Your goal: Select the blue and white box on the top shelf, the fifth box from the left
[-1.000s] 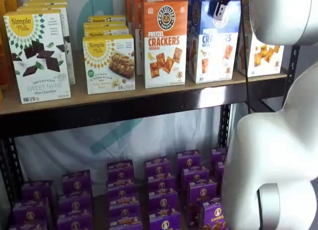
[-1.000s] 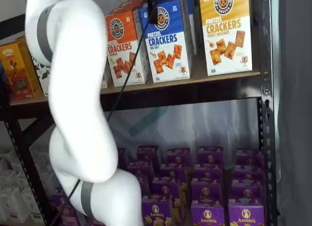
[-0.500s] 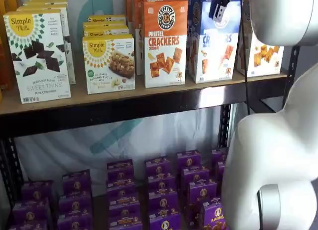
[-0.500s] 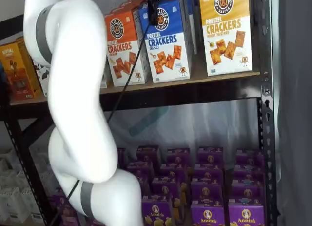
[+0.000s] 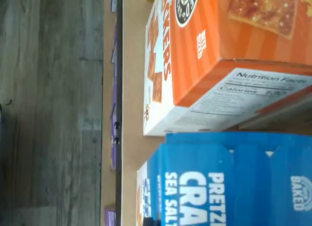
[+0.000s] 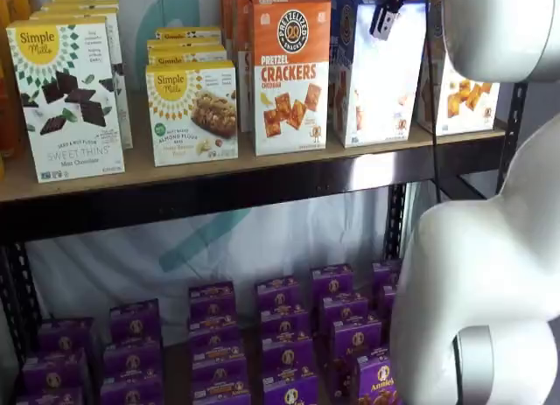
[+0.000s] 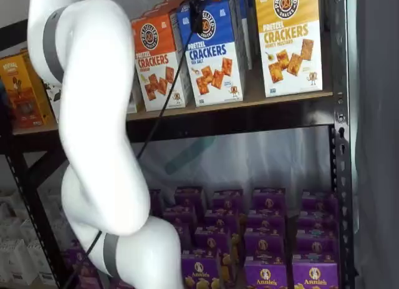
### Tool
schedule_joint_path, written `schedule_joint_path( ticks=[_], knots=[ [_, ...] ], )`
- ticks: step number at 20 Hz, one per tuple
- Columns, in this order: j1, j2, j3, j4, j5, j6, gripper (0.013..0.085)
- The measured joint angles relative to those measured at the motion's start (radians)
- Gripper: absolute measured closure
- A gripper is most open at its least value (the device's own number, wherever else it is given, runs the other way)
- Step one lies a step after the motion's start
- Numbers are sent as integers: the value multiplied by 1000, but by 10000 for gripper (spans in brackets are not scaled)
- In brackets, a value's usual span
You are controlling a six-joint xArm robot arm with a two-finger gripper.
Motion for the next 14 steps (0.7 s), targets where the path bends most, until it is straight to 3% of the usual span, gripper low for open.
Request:
schedule_joint_path(
  ticks=[2, 5, 14],
  knots=[
    [0, -2, 3, -1, -1, -1, 330],
    [-2, -2, 3, 1, 4, -2, 410],
    [-9, -5, -5, -3, 32, -7, 410]
  ],
)
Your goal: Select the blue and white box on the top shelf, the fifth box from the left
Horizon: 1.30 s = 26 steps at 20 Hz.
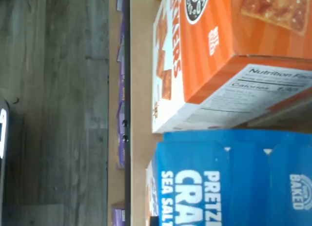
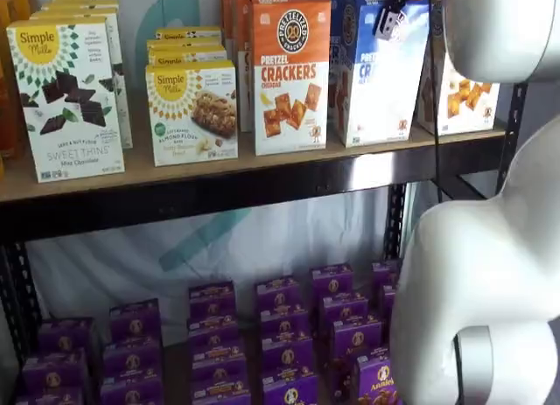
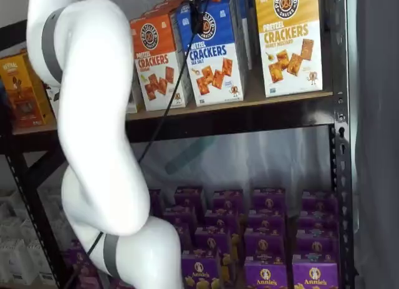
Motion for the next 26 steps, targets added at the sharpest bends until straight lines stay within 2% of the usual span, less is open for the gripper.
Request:
schedule_joint_path(
  ticks=[4, 13, 26],
  knots=[
    [-10, 2, -21, 1, 49, -4, 410],
    [-22, -60, 7, -15, 112, -12, 410],
    [-18, -232, 167, -66, 194, -23, 410]
  ],
)
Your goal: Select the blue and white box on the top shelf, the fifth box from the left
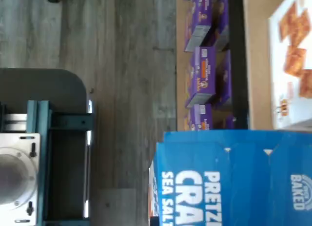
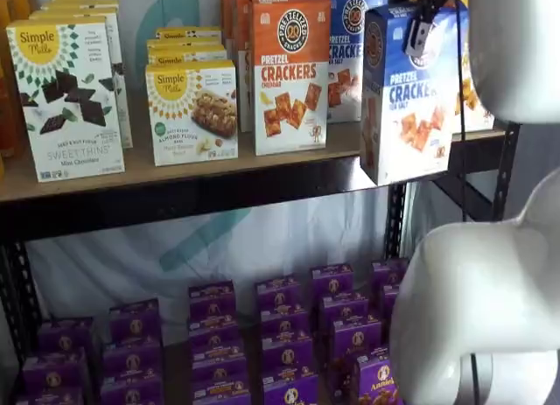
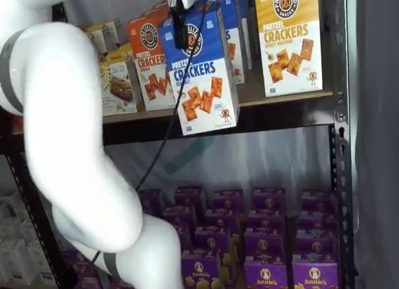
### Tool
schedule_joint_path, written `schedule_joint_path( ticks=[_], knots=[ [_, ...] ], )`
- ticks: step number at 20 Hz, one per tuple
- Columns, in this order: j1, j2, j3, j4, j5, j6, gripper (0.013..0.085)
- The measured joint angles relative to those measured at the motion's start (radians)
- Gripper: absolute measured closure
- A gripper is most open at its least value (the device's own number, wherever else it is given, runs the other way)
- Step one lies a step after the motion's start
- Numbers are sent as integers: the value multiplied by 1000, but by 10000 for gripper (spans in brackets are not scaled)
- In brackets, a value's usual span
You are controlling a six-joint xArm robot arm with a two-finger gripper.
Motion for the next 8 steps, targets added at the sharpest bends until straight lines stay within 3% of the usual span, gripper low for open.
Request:
schedule_joint_path(
  ticks=[8],
  knots=[
    [-29, -104, 114, -8, 17, -33, 410]
  ],
)
